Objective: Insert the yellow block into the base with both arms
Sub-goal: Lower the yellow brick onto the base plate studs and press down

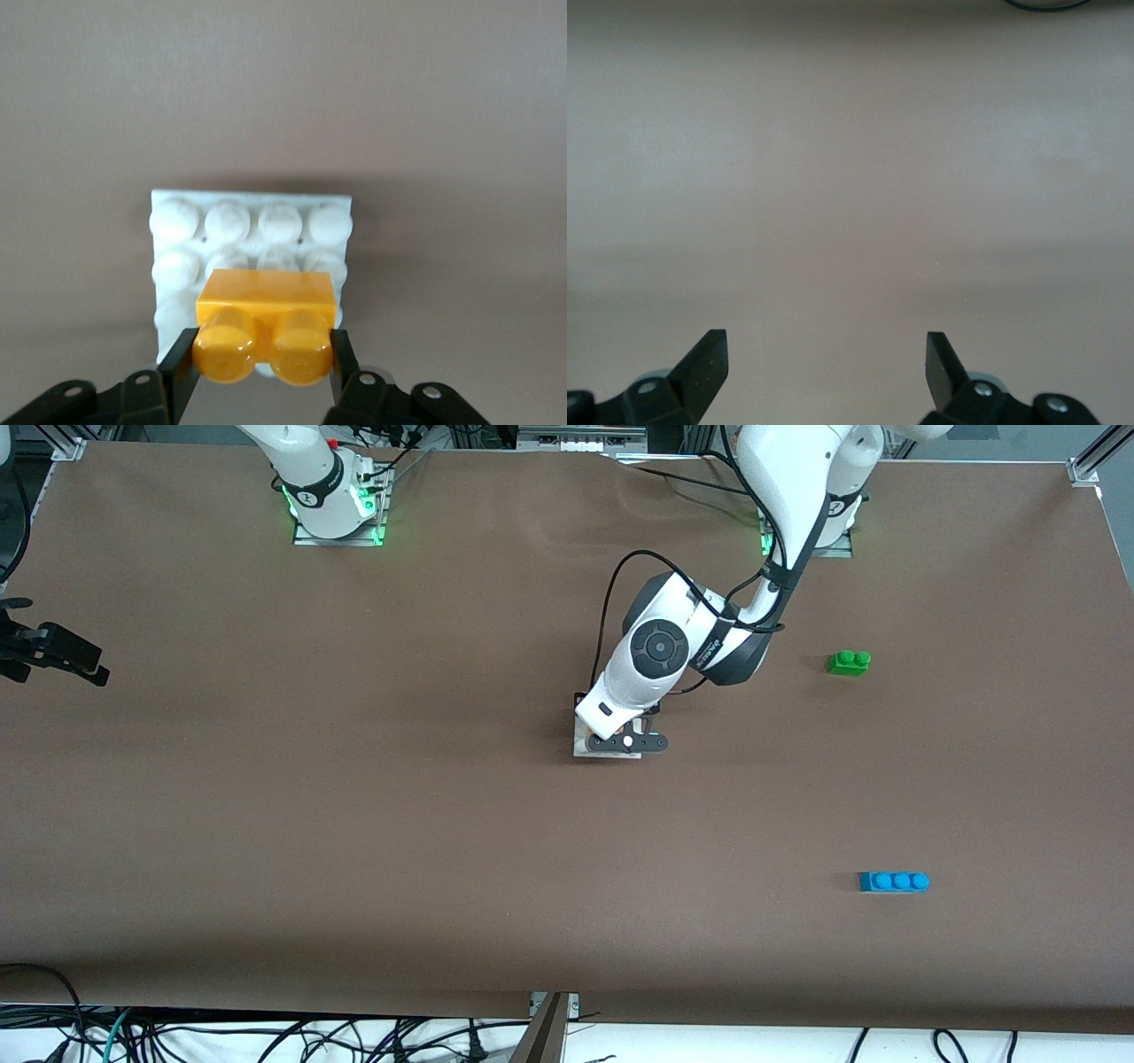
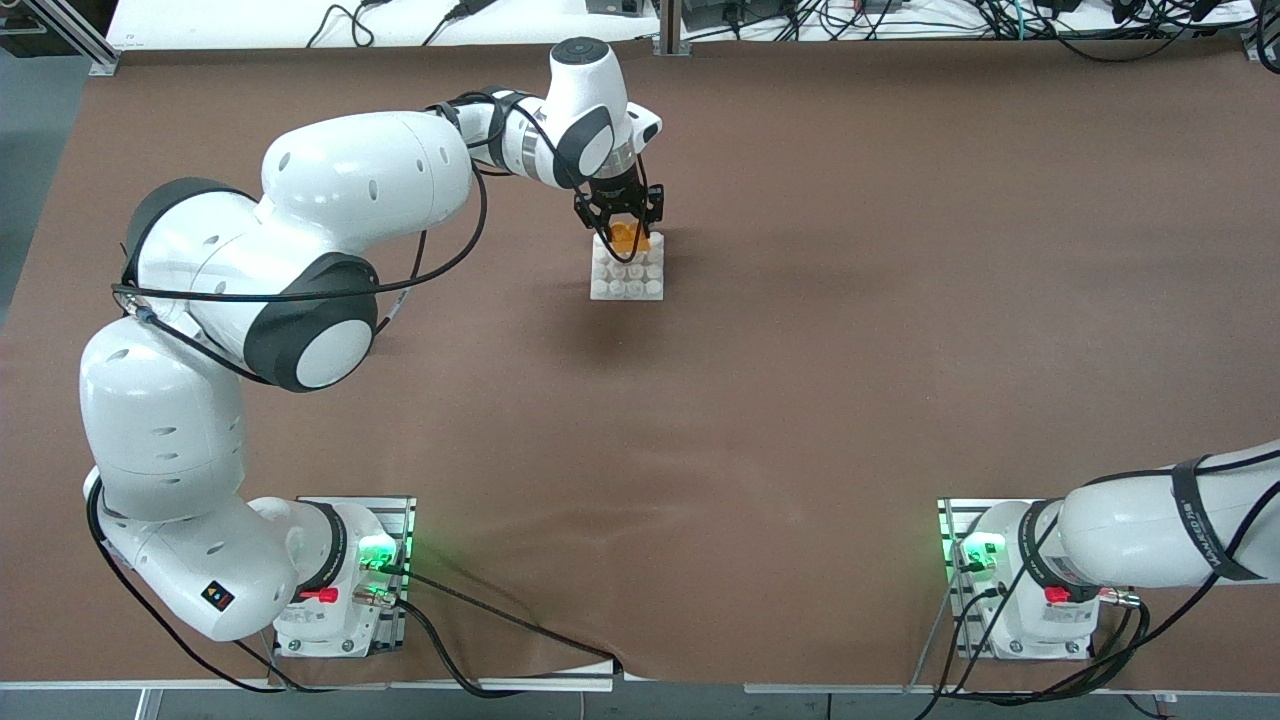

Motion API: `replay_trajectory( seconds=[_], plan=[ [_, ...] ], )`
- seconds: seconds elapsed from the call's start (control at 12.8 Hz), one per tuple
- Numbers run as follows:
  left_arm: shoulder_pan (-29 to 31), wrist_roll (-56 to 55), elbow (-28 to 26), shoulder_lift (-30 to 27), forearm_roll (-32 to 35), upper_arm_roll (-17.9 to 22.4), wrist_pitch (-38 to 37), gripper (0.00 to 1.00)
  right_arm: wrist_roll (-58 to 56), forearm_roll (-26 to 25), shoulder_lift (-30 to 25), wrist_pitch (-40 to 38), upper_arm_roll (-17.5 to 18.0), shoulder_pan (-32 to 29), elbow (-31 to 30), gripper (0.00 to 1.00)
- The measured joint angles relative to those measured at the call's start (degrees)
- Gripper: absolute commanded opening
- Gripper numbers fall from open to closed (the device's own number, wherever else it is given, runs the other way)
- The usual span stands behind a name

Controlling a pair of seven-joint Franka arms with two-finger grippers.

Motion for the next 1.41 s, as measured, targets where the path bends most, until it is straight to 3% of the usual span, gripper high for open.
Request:
replay_trajectory(
  seconds=[1.41],
  plan=[
    [-1.77,-2.37,-1.04,1.09,3.69,0.08,-3.06,0.0,0.0,0.0,0.0,0.0,-0.01,-0.02,0.0,0.99]
  ],
)
